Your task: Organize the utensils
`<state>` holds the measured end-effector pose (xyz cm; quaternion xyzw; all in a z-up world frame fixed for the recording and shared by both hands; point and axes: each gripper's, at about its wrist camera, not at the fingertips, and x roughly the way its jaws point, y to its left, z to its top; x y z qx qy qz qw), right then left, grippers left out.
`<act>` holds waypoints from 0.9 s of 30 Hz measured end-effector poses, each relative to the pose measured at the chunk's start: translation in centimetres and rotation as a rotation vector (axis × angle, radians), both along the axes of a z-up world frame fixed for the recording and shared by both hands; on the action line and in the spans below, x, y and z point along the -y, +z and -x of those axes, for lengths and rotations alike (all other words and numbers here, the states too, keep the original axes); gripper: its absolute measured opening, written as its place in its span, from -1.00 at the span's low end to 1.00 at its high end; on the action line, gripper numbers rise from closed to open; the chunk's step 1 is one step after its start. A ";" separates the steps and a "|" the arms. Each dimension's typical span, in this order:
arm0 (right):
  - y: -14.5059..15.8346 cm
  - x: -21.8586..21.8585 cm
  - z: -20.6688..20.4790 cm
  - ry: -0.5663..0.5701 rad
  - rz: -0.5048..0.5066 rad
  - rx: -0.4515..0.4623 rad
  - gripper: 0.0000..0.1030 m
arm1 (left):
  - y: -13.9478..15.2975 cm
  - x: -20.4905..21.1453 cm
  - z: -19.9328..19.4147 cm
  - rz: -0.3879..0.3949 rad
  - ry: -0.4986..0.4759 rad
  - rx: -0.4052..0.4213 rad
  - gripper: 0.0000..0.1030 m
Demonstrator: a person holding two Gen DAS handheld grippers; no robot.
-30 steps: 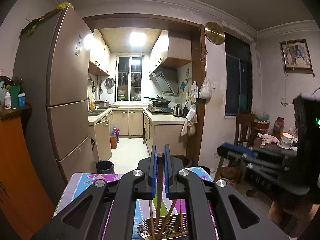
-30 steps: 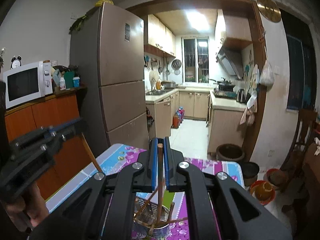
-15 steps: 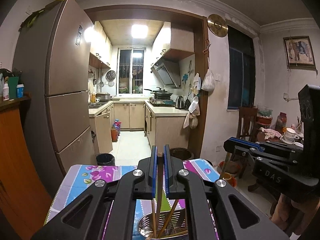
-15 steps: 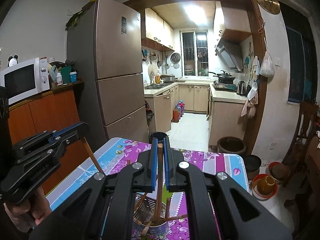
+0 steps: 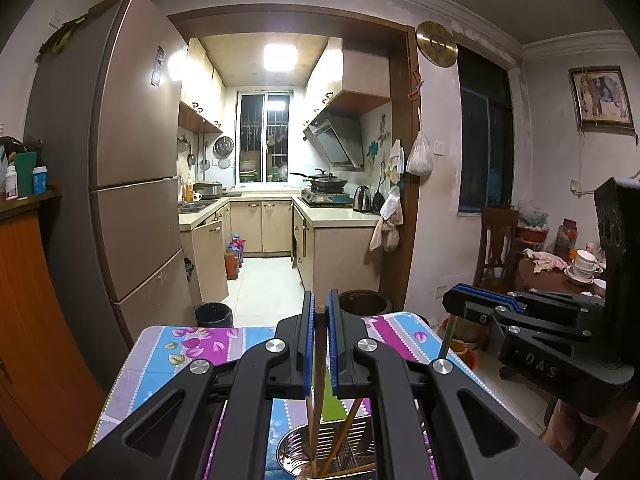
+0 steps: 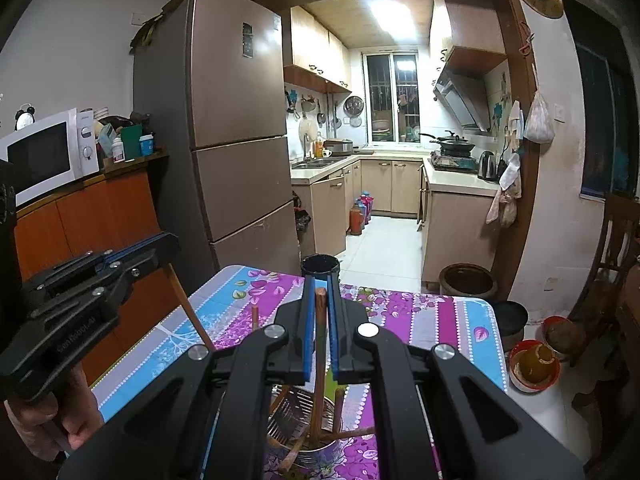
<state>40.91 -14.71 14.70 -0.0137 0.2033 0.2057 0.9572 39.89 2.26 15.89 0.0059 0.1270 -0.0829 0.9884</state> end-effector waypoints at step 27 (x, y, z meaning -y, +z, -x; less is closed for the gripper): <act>1.1 1.3 4.8 -0.028 -0.011 0.109 0.59 | -0.3 -0.1 4.1 0.005 0.048 0.039 0.26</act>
